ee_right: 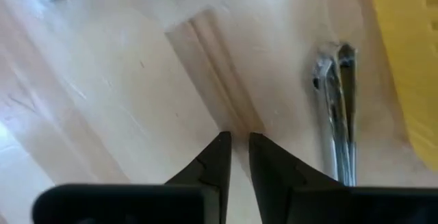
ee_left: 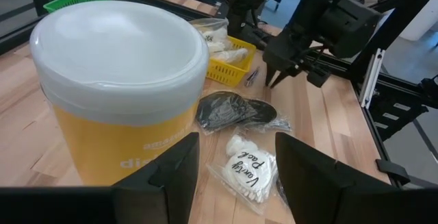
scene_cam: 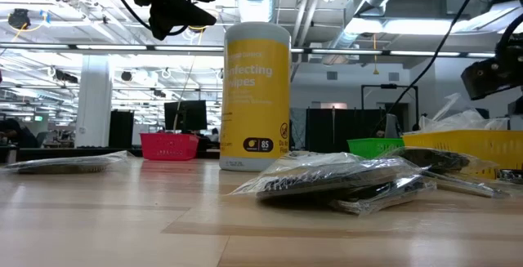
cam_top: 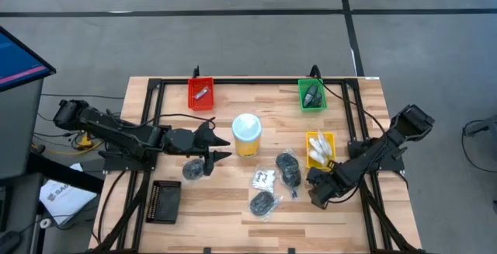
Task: Pick & Place Travel size toiletries
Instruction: Put the silver nail cutter into the red bin
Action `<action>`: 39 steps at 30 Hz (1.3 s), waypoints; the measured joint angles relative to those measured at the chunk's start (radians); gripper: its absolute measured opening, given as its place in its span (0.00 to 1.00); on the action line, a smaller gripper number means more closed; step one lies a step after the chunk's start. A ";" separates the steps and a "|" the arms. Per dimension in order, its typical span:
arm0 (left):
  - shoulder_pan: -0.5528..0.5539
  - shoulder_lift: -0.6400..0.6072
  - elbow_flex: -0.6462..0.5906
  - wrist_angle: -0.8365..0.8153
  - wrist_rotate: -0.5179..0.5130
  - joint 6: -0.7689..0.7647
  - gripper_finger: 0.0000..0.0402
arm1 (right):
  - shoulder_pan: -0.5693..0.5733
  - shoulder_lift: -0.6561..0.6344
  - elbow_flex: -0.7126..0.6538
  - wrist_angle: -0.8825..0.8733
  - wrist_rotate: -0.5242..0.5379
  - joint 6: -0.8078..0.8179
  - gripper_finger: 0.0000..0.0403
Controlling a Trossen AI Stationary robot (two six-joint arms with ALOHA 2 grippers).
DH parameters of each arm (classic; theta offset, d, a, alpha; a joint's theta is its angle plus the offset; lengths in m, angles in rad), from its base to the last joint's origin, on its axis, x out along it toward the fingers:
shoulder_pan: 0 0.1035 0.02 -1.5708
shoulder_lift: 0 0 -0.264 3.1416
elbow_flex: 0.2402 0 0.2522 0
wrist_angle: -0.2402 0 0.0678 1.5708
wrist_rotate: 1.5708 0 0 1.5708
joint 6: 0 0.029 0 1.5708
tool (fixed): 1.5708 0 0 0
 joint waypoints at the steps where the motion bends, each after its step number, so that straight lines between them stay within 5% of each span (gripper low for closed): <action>1: 0.000 0.000 0.000 0.000 0.000 0.000 0.45 | 0.002 -0.001 0.012 -0.032 0.001 0.006 0.10; 9: 0.000 0.000 0.000 0.000 0.000 0.000 0.45 | 0.007 -0.003 0.041 -0.146 0.021 0.063 0.14; 28: -0.006 0.000 0.000 0.000 0.000 0.000 0.45 | 0.007 -0.002 0.043 -0.240 0.033 0.067 0.44; 39: -0.006 0.000 0.000 0.000 0.000 0.000 0.45 | 0.005 -0.005 -0.032 -0.167 0.036 0.067 0.48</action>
